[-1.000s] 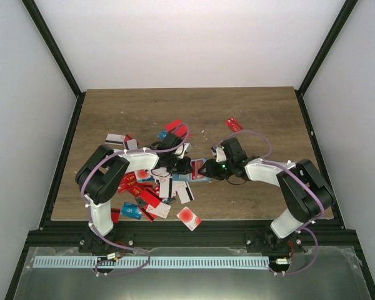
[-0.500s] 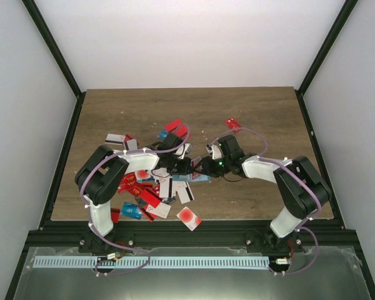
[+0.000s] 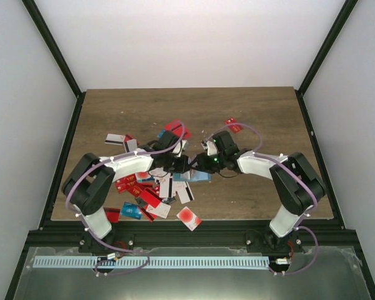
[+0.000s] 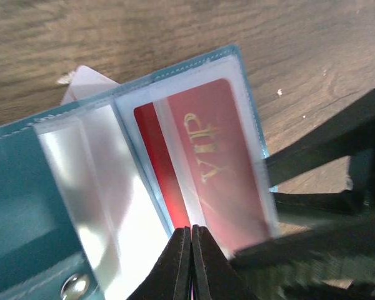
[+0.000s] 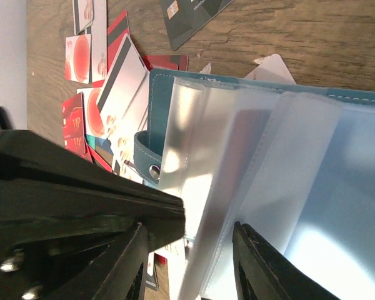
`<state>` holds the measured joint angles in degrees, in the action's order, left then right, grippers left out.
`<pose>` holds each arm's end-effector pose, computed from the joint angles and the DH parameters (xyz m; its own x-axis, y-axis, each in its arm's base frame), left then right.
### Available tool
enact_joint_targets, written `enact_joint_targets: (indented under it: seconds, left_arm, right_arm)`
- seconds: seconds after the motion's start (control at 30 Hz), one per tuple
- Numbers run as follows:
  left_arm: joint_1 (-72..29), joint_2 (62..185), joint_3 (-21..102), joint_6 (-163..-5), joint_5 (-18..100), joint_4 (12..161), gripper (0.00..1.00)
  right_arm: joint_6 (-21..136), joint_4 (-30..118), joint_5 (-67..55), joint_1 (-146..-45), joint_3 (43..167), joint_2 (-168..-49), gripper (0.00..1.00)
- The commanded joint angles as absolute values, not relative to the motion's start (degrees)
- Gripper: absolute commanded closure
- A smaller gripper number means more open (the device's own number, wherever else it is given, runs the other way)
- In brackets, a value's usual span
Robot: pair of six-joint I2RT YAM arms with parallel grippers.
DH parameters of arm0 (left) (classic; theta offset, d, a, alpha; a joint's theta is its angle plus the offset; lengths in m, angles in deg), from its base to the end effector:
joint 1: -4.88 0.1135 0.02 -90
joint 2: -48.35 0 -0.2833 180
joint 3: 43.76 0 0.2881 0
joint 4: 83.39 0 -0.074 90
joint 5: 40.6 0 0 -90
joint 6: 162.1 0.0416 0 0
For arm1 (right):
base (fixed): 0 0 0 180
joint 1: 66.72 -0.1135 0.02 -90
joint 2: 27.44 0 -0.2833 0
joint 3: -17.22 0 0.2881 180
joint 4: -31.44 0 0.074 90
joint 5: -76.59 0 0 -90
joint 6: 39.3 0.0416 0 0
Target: Put the credit cards into the card holder
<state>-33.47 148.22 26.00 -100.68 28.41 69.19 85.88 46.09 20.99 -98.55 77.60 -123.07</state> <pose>0.2875 -0.2464 0.1529 -0.9303 0.1665 -0.3269 0.3246 0.7886 -0.5222 0.2874 0.2061 0.1463 -0.9600 -0.0364 -0.2775 -0.2340 0.6485 0.7243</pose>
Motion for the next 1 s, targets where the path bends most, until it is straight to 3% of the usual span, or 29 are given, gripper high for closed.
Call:
enact_joint_targets:
  seconds: [0.0, 0.6, 0.97]
  left_arm:
    - [-32.8, 143.3, 23.8, -102.2, 31.7, 67.0, 0.96]
    - [-27.4, 122.1, 7.5, -103.4, 34.4, 67.9, 0.95]
    - [-28.0, 113.9, 4.7, -100.9, 31.3, 64.3, 0.88]
  right_arm:
    - [85.2, 47.7, 20.2, -100.0, 81.2, -124.8, 0.61]
    - [84.0, 51.9, 21.9, -106.8, 96.8, -137.2, 0.61]
    - [79.6, 59.9, 15.9, -106.8, 95.7, -127.3, 0.6]
